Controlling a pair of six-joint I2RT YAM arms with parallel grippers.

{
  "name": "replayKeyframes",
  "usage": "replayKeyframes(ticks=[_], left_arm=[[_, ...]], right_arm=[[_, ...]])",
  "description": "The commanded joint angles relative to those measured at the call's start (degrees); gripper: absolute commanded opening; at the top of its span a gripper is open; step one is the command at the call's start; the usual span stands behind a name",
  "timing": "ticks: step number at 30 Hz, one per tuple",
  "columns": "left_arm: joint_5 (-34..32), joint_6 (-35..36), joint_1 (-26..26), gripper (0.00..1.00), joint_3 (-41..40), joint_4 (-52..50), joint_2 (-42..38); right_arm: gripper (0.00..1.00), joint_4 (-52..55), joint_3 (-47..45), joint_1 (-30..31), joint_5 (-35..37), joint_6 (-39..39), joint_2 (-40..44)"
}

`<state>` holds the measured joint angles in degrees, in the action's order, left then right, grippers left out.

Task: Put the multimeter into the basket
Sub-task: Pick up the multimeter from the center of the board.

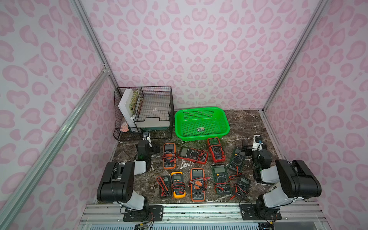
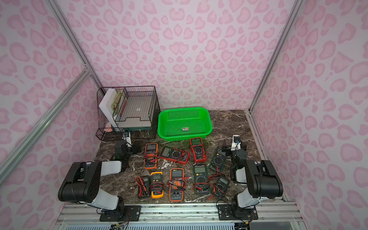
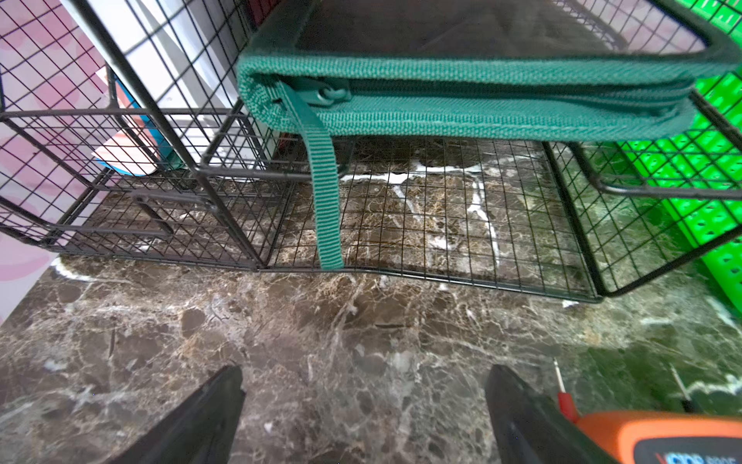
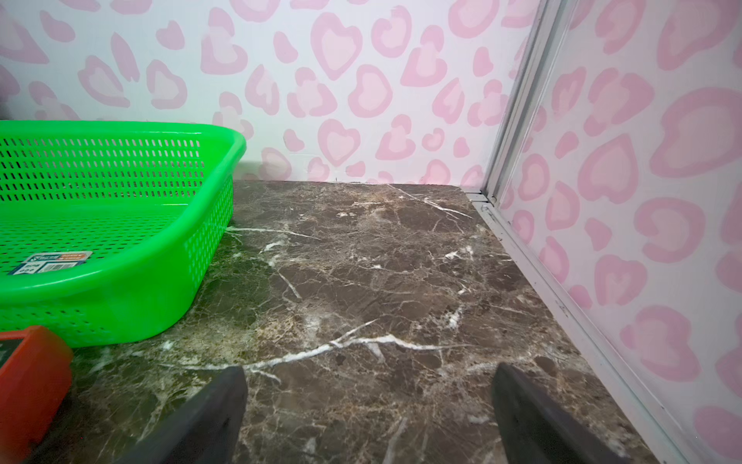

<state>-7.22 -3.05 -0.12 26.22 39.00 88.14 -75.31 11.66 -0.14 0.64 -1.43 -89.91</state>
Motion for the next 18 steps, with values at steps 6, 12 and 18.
replayKeyframes(ticks=[6, 12, 18], left_arm=[[-0.34, 0.38, -0.05, 0.99, 0.58, 2.0, 0.17], [-0.09, 0.25, 0.02, 0.98, 0.75, 1.78, 0.21], [-0.03, 1.04, 0.03, 0.95, 0.42, 2.78, -0.55]], right_arm=[[0.99, -3.05, -0.15, -0.03, -0.47, 0.31, 0.09], [1.0, -2.53, 0.22, -0.94, -1.72, -0.5, -0.09], [0.99, -0.57, 0.08, -0.91, 2.99, -2.42, 3.31]])
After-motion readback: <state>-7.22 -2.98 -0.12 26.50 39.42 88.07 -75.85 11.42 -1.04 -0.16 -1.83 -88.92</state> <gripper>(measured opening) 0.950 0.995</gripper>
